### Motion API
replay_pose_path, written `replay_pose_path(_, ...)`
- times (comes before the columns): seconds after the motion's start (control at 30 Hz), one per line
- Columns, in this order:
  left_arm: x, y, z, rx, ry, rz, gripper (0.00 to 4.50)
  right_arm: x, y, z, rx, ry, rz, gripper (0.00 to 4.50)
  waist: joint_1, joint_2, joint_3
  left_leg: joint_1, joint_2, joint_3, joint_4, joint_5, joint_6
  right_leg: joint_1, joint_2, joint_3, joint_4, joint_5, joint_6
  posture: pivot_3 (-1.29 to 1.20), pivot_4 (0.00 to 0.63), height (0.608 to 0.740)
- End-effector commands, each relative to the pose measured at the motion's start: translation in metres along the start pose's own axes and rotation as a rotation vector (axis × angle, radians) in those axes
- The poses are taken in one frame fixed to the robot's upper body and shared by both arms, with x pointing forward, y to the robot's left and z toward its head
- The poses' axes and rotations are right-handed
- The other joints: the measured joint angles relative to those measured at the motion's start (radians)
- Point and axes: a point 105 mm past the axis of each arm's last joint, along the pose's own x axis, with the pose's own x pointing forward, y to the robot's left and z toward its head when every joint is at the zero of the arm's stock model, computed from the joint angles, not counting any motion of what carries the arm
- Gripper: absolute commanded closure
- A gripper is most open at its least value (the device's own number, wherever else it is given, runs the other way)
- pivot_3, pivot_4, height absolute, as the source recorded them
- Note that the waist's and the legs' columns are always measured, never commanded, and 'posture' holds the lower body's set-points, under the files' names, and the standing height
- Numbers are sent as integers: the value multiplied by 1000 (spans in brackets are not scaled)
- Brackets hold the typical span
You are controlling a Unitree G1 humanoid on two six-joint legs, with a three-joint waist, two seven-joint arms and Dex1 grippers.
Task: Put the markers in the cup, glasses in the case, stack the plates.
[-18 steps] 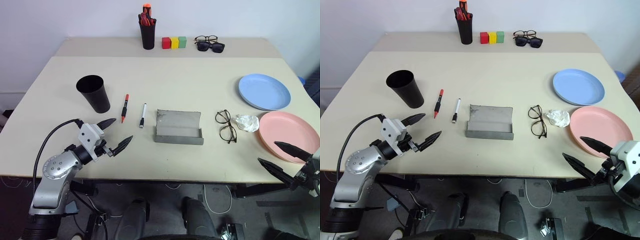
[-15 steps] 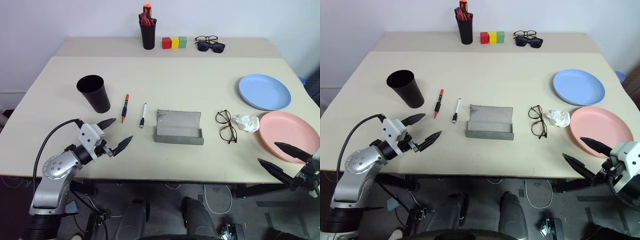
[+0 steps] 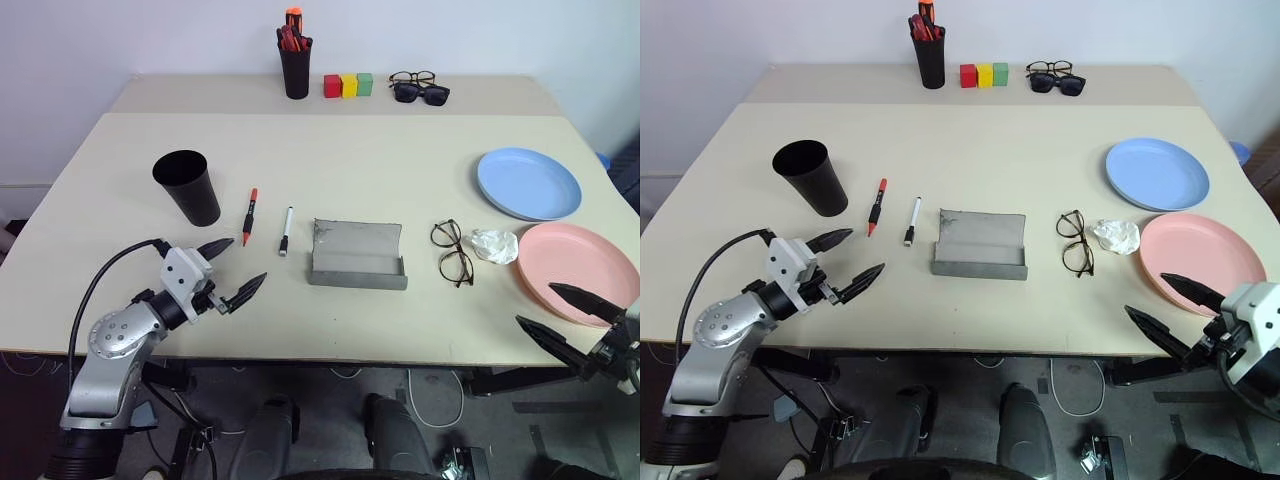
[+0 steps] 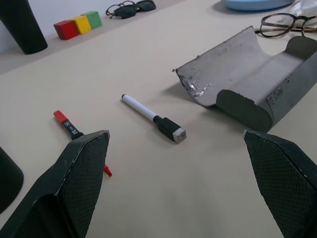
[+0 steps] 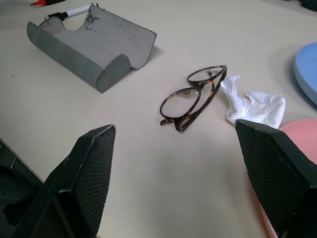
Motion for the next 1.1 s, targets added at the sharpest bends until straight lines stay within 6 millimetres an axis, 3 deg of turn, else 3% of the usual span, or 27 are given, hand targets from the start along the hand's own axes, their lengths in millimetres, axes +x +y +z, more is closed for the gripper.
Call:
replay_pose_path(0.03,0,0,10,22,-30,-2,0,0,-2,6,-26,-15,-3,583,0,0,0,0,0,0,0,0,0,0,0,0,0,0,0,0,150,740)
replay_pose_path(0.27,9,1,15,-43,-6,5,0,16,-1,15,-56,-43,85,583,-3,0,0,1,0,0,0,0,0,0,0,0,0,0,0,0,150,740)
replay_pose_path(0.43,35,-2,23,-190,57,6,0,50,5,33,-97,-107,242,583,-5,0,0,1,0,0,3,0,0,1,0,0,3,0,0,0,150,740)
replay_pose_path(0.67,75,0,47,-358,91,102,0,82,17,56,-125,-196,444,583,-1,-2,1,1,-1,-1,4,0,1,2,0,0,4,4,2,0,150,740)
replay_pose_path(0.8,98,-3,46,-403,246,170,0,98,14,77,-100,-294,511,583,-5,-2,1,1,-2,-1,4,1,1,2,0,0,5,4,3,0,150,740)
replay_pose_path(0.93,107,-12,46,-427,332,165,0,107,12,90,-79,-352,528,583,-9,-2,1,2,-2,-1,3,1,1,2,0,0,6,4,4,0,150,740)
replay_pose_path(1.1,114,-9,44,-457,401,220,0,113,11,97,-53,-394,536,583,-8,-2,1,2,-2,-2,4,1,0,0,0,0,10,3,5,0,150,740)
